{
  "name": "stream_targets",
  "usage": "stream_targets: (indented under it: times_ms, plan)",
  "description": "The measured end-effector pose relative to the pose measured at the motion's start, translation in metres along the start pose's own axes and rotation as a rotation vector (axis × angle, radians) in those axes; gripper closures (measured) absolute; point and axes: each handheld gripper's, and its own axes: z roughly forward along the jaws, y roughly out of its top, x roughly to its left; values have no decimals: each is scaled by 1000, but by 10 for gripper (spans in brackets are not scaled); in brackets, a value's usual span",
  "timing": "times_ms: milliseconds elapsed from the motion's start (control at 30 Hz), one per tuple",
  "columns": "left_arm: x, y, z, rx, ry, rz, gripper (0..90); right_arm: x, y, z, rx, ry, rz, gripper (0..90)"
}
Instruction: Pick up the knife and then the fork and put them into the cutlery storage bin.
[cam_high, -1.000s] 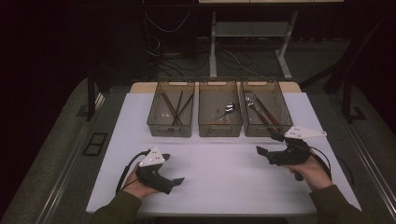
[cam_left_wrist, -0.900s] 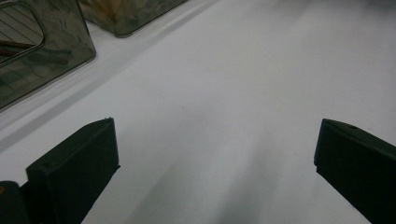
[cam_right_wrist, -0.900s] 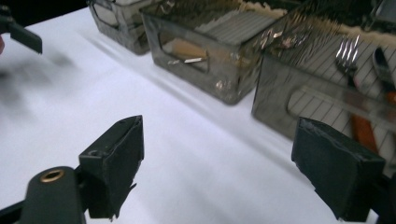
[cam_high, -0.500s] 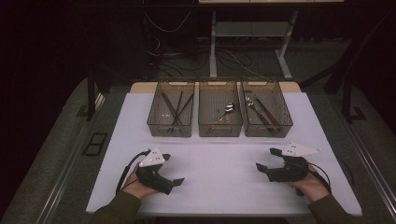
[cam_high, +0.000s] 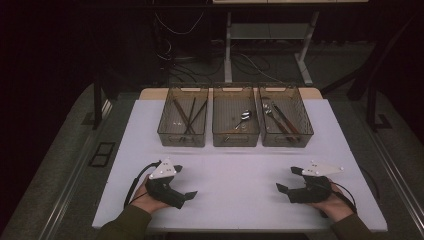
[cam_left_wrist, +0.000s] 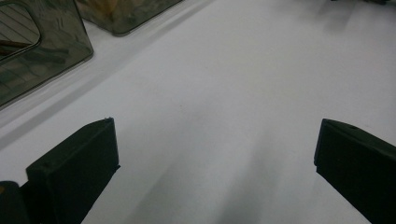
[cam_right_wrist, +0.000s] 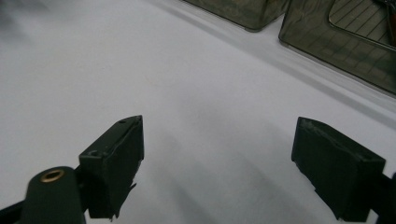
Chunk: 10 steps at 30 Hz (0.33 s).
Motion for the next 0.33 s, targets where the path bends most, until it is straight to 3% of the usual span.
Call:
stream_targets:
  times_ms: [333]
  plan:
    - [1,0,0,4,2,2,0,-3,1,-2,-14,-7,0,171]
